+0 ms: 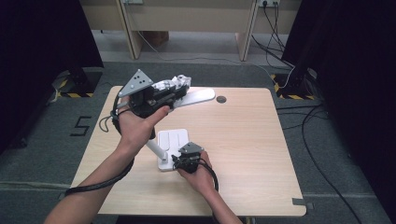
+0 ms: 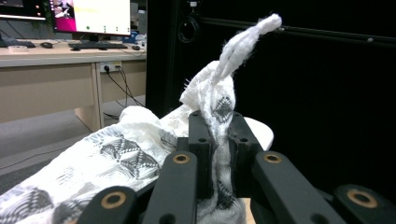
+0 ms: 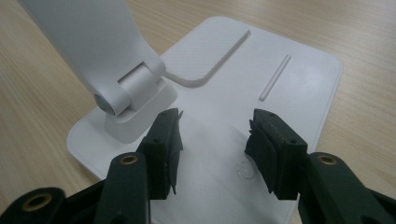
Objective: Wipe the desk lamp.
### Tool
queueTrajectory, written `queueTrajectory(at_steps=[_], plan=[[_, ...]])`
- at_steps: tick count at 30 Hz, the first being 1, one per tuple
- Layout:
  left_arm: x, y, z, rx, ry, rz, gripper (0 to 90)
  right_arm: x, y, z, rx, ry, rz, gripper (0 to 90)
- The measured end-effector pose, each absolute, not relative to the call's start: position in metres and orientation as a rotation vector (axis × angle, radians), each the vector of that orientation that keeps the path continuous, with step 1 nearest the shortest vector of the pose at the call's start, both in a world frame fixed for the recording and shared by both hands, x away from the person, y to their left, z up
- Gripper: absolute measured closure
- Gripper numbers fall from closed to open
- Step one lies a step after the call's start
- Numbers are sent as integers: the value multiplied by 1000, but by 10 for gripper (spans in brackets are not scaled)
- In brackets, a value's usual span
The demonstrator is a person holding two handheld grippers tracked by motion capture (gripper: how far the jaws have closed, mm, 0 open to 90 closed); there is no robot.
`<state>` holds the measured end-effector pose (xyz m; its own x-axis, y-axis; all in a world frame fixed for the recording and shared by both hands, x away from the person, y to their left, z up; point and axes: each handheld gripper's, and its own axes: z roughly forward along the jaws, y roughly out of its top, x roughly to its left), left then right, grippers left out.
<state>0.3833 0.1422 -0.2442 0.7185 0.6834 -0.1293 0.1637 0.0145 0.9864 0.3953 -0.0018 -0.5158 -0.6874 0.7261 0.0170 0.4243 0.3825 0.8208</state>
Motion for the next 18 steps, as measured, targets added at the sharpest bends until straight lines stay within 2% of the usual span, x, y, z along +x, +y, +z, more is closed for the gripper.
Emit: queueTrajectory(at_steps=[18], plan=[[388,126,-242,1545,703,448,825,395,-1,-516,1001,2302,1212,540]])
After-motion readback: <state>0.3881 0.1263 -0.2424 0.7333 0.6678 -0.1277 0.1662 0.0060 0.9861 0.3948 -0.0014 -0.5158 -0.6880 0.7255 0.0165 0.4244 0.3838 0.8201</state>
